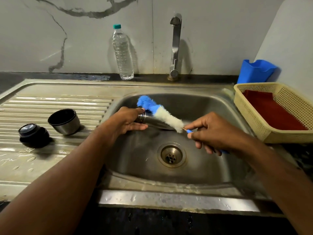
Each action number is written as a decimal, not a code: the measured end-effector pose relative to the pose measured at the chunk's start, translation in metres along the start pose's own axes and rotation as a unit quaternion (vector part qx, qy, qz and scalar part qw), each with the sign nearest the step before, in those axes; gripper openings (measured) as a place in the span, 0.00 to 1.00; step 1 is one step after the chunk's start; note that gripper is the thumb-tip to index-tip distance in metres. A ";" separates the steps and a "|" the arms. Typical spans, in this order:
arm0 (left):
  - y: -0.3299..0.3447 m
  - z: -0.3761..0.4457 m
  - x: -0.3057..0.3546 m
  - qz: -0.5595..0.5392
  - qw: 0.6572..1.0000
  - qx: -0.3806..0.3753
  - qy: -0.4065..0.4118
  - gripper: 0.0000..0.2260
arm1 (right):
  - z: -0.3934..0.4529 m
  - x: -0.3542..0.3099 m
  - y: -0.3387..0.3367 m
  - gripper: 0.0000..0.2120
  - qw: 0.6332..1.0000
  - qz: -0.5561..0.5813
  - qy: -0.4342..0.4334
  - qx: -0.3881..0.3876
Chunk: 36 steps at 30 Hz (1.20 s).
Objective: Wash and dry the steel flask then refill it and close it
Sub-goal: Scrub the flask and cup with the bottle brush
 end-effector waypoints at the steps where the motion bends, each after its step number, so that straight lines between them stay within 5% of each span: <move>1: 0.000 0.000 0.000 -0.003 1.000 0.003 -0.001 0.15 | 0.000 0.000 -0.001 0.14 1.000 -0.006 0.001 0.000; 6: -0.003 0.002 0.004 -0.016 1.000 0.012 0.022 0.15 | -0.005 0.025 -0.027 0.14 0.983 -0.127 0.105 0.075; 11: -0.004 0.006 0.003 -0.016 1.000 0.002 0.012 0.12 | -0.001 0.004 -0.005 0.13 1.000 -0.005 0.005 0.002; 18: -0.005 0.011 0.002 -0.032 0.999 -0.004 0.025 0.14 | -0.007 0.037 -0.033 0.10 0.968 -0.160 0.178 0.075; 25: -0.004 0.010 0.000 -0.016 1.000 -0.025 0.009 0.12 | -0.014 0.026 -0.037 0.11 0.970 -0.133 0.170 0.113; 31: -0.003 0.011 -0.003 0.008 0.999 -0.031 -0.005 0.16 | -0.007 -0.003 -0.009 0.12 0.998 -0.030 0.014 0.062; 36: -0.002 0.010 -0.003 0.023 0.999 -0.036 -0.011 0.13 | -0.012 0.015 -0.028 0.12 0.980 -0.133 0.113 0.097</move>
Point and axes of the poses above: each hand's wrist, its own z-axis towards the middle knuckle, its own y-axis out of the palm, x = y × z, the point moved 10 cm from there along z, towards the middle knuckle, and after that the axes turned 12 degrees about -x, right-handed, at the moved point
